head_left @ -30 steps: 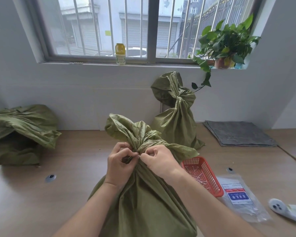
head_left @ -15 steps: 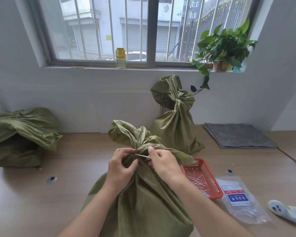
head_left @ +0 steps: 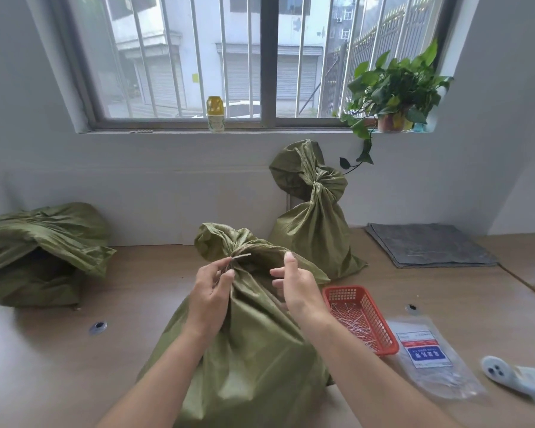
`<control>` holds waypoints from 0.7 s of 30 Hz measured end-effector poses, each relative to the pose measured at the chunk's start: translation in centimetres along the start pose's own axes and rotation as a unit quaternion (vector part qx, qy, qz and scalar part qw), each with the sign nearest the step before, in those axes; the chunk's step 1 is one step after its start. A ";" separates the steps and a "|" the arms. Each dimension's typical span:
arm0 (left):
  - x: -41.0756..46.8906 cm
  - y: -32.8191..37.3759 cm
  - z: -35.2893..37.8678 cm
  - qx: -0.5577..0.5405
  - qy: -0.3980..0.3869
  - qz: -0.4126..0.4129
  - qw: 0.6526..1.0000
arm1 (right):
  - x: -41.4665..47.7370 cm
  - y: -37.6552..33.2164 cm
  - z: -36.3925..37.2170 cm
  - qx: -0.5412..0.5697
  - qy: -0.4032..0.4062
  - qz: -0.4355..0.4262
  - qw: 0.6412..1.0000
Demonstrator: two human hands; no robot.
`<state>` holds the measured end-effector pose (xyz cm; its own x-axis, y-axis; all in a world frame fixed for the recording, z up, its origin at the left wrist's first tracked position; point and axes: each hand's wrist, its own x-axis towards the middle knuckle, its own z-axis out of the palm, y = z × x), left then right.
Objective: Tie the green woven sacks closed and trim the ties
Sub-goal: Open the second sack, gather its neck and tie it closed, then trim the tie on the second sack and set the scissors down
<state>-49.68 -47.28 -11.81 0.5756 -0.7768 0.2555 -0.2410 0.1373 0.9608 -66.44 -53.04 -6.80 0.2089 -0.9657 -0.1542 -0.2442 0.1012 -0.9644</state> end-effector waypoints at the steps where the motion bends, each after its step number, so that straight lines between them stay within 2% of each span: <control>1: -0.2 0.2 0.0 0.000 0.001 -0.014 1.000 | -0.2 0.1 -0.1 -0.005 -0.004 -0.002 1.000; 6: -1.3 0.7 0.1 0.036 -0.065 -0.057 0.996 | -1.2 0.6 -0.5 -0.033 -0.015 -0.020 0.999; 11: -2.3 1.2 -0.1 0.025 -0.049 -0.099 0.994 | -2.0 0.9 -0.9 -0.022 -0.017 -0.019 0.999; 17: -2.7 3.1 -0.1 0.006 -0.085 -0.070 0.994 | -3.5 0.9 -0.2 -0.028 0.010 -0.015 0.999; 21: -3.0 3.3 -0.1 0.003 -0.136 -0.074 0.988 | -5.3 0.9 0.0 -0.035 0.037 -0.010 0.999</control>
<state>-52.09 -44.45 -9.42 0.3733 -0.9249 0.0719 -0.1749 0.0060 0.9846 -67.73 -47.83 -6.88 0.1441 -0.9828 -0.1154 -0.3066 0.0665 -0.9495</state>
